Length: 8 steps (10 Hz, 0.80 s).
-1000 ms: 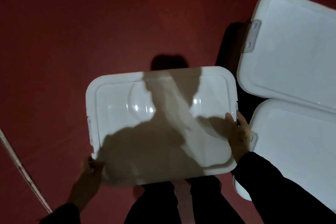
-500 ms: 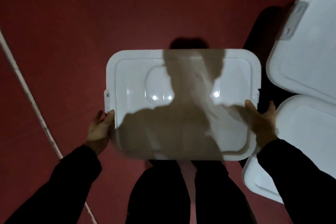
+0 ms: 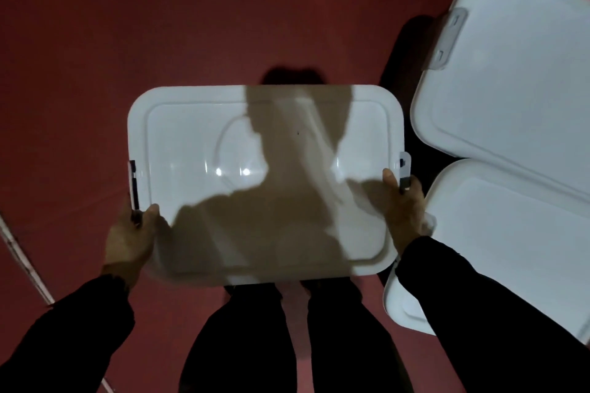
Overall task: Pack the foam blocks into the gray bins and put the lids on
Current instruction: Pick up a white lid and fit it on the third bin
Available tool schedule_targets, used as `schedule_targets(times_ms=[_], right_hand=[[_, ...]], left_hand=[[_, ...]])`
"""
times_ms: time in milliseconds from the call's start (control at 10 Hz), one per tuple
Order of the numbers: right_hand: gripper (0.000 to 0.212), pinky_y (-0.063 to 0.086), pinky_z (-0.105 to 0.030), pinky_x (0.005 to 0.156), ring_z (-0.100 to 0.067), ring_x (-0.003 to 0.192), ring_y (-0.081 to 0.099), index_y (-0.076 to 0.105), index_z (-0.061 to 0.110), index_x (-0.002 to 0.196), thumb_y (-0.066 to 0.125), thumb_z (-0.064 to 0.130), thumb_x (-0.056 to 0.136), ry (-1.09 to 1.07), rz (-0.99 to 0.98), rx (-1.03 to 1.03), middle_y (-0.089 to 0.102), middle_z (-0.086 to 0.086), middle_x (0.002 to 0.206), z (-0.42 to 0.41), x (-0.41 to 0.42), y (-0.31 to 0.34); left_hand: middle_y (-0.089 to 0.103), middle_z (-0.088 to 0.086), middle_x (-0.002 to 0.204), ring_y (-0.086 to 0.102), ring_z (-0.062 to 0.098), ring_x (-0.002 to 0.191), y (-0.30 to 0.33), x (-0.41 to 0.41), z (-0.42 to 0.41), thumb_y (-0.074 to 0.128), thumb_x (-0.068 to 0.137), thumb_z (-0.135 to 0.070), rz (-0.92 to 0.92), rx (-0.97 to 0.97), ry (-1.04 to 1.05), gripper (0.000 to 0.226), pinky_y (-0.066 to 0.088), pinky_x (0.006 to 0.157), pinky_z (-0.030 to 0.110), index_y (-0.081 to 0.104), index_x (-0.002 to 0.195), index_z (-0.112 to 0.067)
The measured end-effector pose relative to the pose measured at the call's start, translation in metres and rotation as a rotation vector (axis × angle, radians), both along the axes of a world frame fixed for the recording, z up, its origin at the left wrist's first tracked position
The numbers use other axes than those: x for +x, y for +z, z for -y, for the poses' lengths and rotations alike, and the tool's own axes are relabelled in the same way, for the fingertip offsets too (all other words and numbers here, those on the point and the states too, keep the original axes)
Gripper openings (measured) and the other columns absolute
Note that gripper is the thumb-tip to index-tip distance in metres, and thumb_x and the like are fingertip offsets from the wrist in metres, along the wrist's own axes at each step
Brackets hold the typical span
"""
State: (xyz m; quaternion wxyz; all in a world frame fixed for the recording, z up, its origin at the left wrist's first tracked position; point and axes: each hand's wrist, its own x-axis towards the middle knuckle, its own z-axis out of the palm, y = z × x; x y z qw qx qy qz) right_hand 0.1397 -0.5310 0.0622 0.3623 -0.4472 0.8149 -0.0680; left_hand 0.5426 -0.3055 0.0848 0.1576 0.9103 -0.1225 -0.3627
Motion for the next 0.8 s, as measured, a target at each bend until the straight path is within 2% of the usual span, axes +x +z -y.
schedule_targets(times_ms=[100, 200, 300, 400, 500, 600, 700, 800], right_hand=[[0.04, 0.047, -0.048, 0.094, -0.037, 0.103, 0.059, 0.054, 0.016, 0.115, 0.058, 0.051, 0.095, 0.053, -0.17, -0.163, 0.06, -0.011, 0.115, -0.011, 0.015, 0.02], [0.027, 0.044, -0.045, 0.088, -0.04, 0.105, 0.057, 0.049, 0.017, 0.12, 0.054, 0.032, 0.099, 0.168, -0.23, -0.125, 0.055, -0.013, 0.121, -0.015, 0.017, 0.032], [0.019, 0.042, -0.042, 0.076, -0.042, 0.1, 0.061, 0.044, 0.017, 0.112, 0.052, 0.027, 0.098, 0.241, -0.236, -0.135, 0.063, -0.013, 0.113, -0.011, 0.013, 0.031], [0.014, 0.039, -0.04, 0.071, -0.044, 0.093, 0.064, 0.044, 0.016, 0.11, 0.053, 0.023, 0.101, 0.201, -0.217, -0.154, 0.07, -0.015, 0.1, -0.014, 0.022, 0.031], [0.011, 0.034, -0.038, 0.062, -0.046, 0.083, 0.065, 0.049, 0.016, 0.107, 0.046, 0.026, 0.106, 0.338, -0.346, -0.242, 0.07, -0.012, 0.098, -0.016, 0.028, 0.036], [0.013, 0.044, -0.041, 0.059, -0.046, 0.078, 0.064, 0.051, 0.02, 0.107, 0.045, 0.032, 0.107, 0.48, -0.41, -0.32, 0.069, -0.005, 0.105, -0.018, 0.022, 0.037], [0.014, 0.049, -0.046, 0.066, -0.048, 0.084, 0.064, 0.052, 0.016, 0.108, 0.054, 0.026, 0.099, 0.403, -0.278, -0.267, 0.07, -0.011, 0.1, -0.018, 0.011, 0.036], [0.027, 0.053, -0.048, 0.076, -0.044, 0.096, 0.064, 0.055, 0.014, 0.116, 0.05, 0.029, 0.094, 0.361, -0.139, -0.209, 0.068, -0.013, 0.108, -0.014, 0.011, 0.052]], left_hand=[[0.059, 0.018, 0.086, 0.059, 0.04, 0.087, 0.001, 0.001, 0.002, 0.054, 0.103, -0.037, 0.037, 0.023, -0.029, 0.04, 0.039, 0.073, 0.043, 0.055, 0.099, 0.002], [0.059, 0.018, 0.093, 0.06, 0.04, 0.094, 0.001, -0.002, 0.001, 0.052, 0.105, -0.031, 0.064, 0.026, -0.05, 0.039, 0.04, 0.079, 0.046, 0.053, 0.121, 0.004], [0.063, 0.021, 0.111, 0.06, 0.044, 0.105, 0.001, -0.009, 0.002, 0.047, 0.107, -0.027, 0.086, 0.021, -0.099, 0.065, 0.042, 0.091, 0.051, 0.016, 0.161, -0.011], [0.055, 0.035, 0.137, 0.054, 0.057, 0.118, 0.003, -0.014, 0.007, 0.041, 0.108, -0.023, 0.147, 0.05, -0.163, 0.064, 0.04, 0.101, 0.053, 0.008, 0.163, -0.018], [0.059, 0.041, 0.124, 0.059, 0.059, 0.107, 0.006, -0.012, 0.01, 0.04, 0.108, -0.024, 0.176, 0.13, -0.214, 0.064, 0.044, 0.096, 0.056, 0.007, 0.163, -0.018], [0.062, 0.039, 0.114, 0.064, 0.053, 0.098, 0.01, -0.01, 0.009, 0.046, 0.105, -0.024, 0.179, 0.236, -0.273, 0.07, 0.051, 0.088, 0.055, 0.006, 0.163, -0.02], [0.045, 0.033, 0.145, 0.053, 0.05, 0.125, 0.017, -0.006, 0.018, 0.053, 0.1, -0.016, 0.069, 0.323, -0.26, 0.079, 0.044, 0.103, 0.053, 0.004, 0.162, -0.015], [0.06, 0.031, 0.125, 0.06, 0.05, 0.108, 0.036, -0.024, 0.026, 0.05, 0.097, -0.014, 0.1, 0.102, -0.285, 0.067, 0.049, 0.095, 0.058, 0.02, 0.156, -0.015]])
